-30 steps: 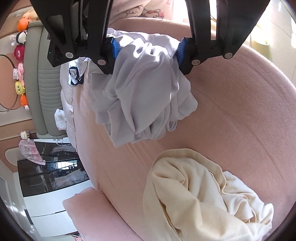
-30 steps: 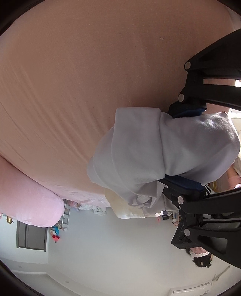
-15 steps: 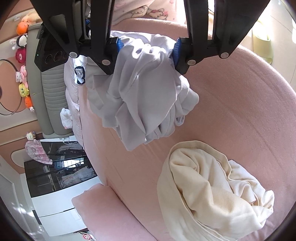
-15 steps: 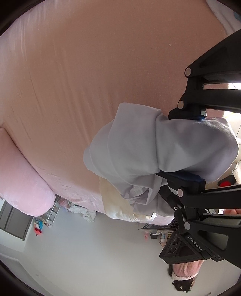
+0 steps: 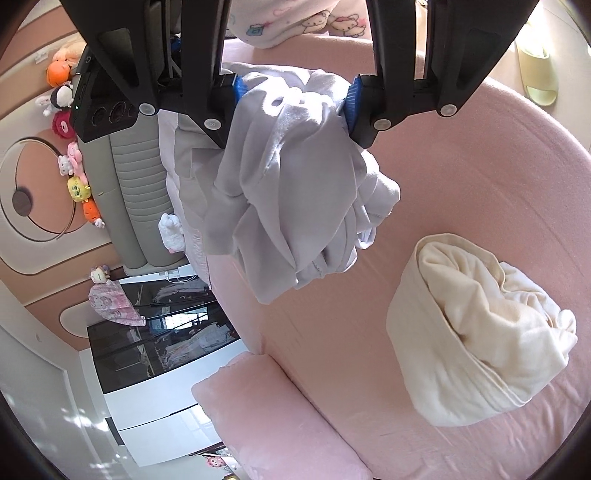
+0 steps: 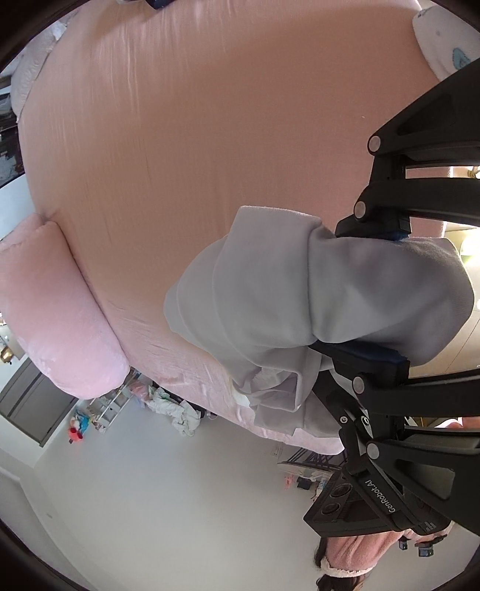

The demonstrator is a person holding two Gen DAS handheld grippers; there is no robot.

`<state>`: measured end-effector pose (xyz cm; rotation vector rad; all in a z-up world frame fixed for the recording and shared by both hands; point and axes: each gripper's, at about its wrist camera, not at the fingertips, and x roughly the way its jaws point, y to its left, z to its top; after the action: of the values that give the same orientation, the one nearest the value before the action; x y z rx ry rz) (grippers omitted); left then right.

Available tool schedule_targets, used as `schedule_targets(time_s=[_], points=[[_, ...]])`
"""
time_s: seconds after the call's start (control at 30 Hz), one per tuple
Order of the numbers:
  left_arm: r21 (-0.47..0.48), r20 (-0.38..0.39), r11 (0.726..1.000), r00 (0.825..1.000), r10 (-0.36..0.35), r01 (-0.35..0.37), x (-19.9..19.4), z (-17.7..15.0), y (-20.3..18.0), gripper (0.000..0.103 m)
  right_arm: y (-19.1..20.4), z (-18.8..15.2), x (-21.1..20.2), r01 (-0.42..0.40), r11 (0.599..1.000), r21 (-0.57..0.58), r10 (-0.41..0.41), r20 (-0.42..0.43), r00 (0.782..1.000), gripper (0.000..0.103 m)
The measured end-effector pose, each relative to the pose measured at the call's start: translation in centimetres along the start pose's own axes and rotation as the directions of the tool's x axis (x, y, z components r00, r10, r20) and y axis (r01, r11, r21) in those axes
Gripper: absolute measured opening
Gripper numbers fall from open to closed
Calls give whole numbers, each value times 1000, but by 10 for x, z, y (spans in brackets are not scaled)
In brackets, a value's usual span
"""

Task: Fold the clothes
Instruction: 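Grasp the grey-white bundle with both grippers and lift it off the bed, then carry the lifted bundle with both grippers onto the folded cream cloth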

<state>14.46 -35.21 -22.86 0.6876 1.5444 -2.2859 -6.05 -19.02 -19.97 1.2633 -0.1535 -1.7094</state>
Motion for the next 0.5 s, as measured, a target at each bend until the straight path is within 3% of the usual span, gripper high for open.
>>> schedule_targets(time_s=[0.27,0.5], points=[[63,58,997,998,-40,36,-19,42,-30,36,32,29,-23,-33,999,-43,36,73,997,41],[123,113,992,993,-27,13,-35,83,-48,36,67,62,-18,-87,994,-69,94,98,991,41]])
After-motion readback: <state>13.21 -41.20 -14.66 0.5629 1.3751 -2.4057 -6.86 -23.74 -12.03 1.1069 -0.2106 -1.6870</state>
